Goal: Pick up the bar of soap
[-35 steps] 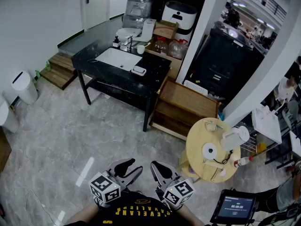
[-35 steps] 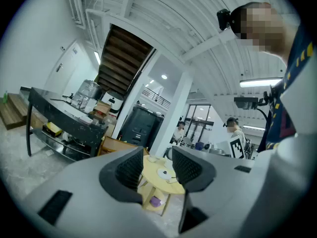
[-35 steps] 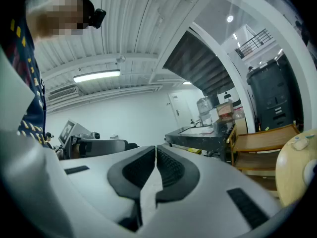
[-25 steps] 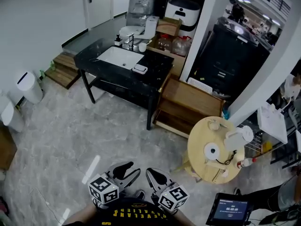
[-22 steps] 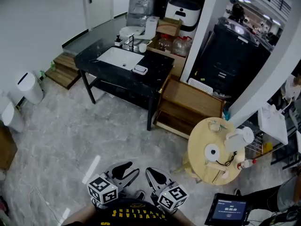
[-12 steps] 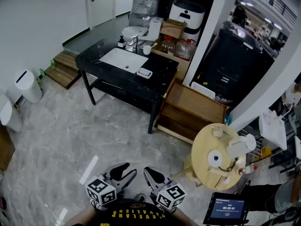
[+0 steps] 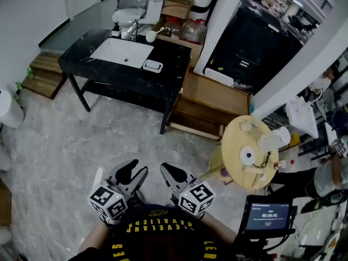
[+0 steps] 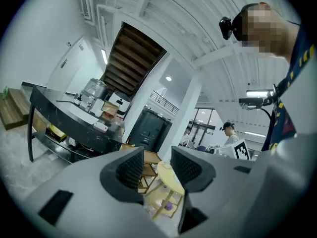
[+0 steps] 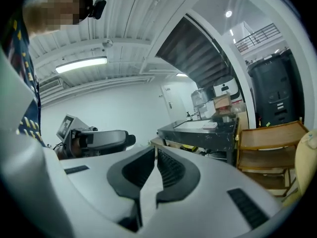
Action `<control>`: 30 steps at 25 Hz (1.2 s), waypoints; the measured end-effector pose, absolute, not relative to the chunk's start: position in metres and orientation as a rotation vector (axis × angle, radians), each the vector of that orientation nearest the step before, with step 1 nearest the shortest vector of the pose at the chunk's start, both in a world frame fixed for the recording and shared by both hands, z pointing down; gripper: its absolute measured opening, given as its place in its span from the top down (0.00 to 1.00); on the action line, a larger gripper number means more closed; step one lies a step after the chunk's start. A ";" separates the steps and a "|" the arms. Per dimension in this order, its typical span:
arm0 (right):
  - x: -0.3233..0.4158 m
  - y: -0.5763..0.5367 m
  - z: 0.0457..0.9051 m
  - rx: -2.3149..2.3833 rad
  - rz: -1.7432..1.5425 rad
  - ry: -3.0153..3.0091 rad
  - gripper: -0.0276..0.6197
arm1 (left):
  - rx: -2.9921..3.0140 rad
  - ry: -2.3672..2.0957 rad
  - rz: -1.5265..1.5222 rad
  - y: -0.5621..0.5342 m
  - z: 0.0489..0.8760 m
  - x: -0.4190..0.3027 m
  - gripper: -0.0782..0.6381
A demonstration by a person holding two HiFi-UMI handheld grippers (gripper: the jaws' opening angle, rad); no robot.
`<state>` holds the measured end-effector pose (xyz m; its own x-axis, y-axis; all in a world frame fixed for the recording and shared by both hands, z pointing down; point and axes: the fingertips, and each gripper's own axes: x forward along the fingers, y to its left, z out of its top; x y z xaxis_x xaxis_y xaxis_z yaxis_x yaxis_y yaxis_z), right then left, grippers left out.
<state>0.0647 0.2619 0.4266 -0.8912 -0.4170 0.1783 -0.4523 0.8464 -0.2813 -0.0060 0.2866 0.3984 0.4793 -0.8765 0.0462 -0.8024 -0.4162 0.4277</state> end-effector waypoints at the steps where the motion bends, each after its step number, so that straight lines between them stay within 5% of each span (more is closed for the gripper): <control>1: 0.053 0.256 0.425 0.698 0.482 -2.903 0.92 | 2.335 -1.398 -0.264 0.280 0.397 -0.018 0.64; 17: 0.020 0.208 0.466 0.780 0.658 -2.768 0.92 | 2.285 -1.259 -0.175 0.225 0.447 -0.048 0.64; 30: 0.020 0.046 0.449 0.681 0.650 -2.884 0.92 | 2.315 -1.429 -0.099 0.069 0.419 -0.048 0.64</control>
